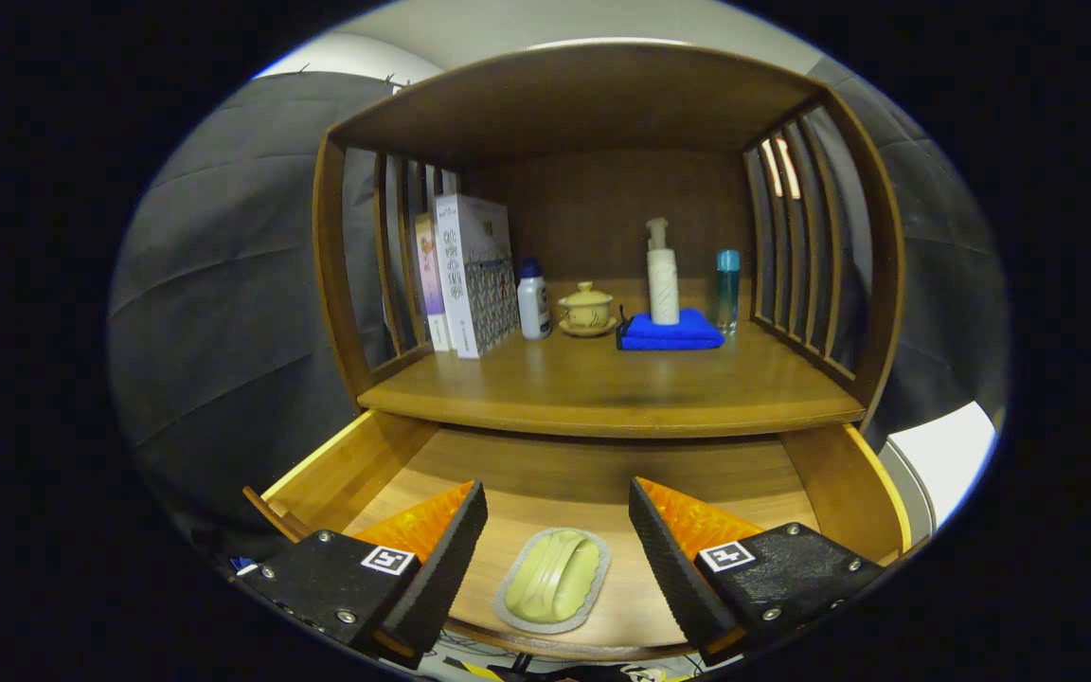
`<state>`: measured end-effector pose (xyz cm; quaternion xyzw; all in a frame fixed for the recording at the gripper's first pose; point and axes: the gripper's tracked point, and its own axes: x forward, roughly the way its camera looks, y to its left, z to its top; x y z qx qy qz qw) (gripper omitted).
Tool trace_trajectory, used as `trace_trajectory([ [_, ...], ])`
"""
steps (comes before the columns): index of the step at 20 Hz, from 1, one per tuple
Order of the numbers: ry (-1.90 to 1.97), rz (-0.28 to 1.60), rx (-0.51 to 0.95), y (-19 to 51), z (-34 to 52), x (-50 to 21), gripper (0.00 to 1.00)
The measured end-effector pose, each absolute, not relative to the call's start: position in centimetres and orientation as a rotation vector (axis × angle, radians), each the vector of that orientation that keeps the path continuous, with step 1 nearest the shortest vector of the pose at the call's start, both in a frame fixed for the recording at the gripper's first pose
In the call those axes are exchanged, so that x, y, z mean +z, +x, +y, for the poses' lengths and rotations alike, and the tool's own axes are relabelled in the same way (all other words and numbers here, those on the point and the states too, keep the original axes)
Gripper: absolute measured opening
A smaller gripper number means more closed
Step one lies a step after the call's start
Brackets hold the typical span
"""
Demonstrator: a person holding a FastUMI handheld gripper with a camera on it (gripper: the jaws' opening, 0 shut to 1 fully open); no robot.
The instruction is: Pull open the drawer, take out the items inside it, and place them on the countertop above the cabinet.
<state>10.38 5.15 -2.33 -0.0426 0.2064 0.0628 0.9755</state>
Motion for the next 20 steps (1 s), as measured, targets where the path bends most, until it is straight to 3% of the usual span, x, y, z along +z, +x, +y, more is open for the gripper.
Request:
trace_trajectory([
  [7,-0.012,0.654,0.121,11.2,5.1,-7.1,0.93],
  [13,0.010,0.769,0.110,11.6,4.7,-9.8,0.86],
  [18,0.021,0.824,0.111,11.3,4.3,-11.2,0.70],
  [20,0.014,0.842,0.113,11.3,4.1,-11.6,0.53],
])
